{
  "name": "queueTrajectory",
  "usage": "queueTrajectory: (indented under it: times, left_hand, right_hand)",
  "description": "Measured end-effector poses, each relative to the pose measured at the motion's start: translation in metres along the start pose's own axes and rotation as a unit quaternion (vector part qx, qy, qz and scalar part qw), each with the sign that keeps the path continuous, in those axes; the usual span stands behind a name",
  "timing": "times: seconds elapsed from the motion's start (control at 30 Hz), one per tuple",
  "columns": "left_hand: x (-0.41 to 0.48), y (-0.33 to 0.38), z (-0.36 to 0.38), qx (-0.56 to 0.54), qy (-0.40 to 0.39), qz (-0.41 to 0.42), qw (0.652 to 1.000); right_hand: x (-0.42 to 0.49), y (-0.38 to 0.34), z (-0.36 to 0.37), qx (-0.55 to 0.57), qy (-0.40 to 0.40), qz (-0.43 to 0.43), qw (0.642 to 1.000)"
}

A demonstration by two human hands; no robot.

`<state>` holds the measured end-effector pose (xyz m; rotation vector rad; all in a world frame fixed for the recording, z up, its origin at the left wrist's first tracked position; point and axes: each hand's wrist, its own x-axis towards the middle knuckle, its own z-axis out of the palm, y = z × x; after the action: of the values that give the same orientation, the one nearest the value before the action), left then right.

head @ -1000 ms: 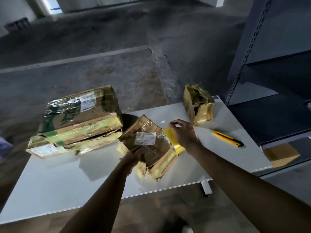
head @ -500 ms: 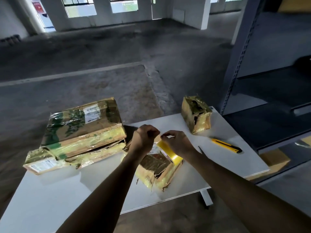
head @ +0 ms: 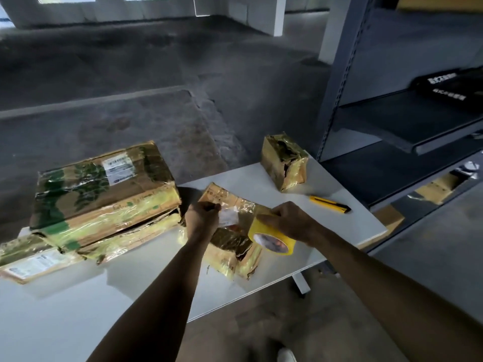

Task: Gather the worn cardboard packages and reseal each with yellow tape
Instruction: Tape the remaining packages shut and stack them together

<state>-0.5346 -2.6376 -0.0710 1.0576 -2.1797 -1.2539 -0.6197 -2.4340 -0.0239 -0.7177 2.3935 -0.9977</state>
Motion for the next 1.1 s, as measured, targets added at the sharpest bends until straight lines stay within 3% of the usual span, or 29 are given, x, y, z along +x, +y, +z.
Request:
queueTrajectory:
  times: [0.13,0.27,0.4,0.77,1.1]
  left_hand:
    - [-0.005,-0.022,0.010,0.073,-0.009,0.063,0.995]
    - [-0.008,-0.036,0.017,0.121,0.008,0.017,0.992]
    - [-0.008,-0.048,0.020,0.178,0.016,0.025,0.983]
    - [-0.023,-0.062,0.035,0.202,-0.005,0.005,0.979]
    - [-0.030,-0.073,0.042,0.217,-0.014,0.063,0.974]
  right_hand:
    - [-0.010,0.014,0.004,-0.009,0.030,0.033,0.999]
    - [-0.012,0.005,0.015,-0.007,-0.001,0.036,0.999]
    - [-0.007,0.011,0.017,0.004,-0.008,0.049,0.999]
    - [-0.004,0.022,0.023,0.011,-0.062,0.081,0.995]
    - [-0.013,0.036,0.030,-0.013,-0.082,0.052,0.995]
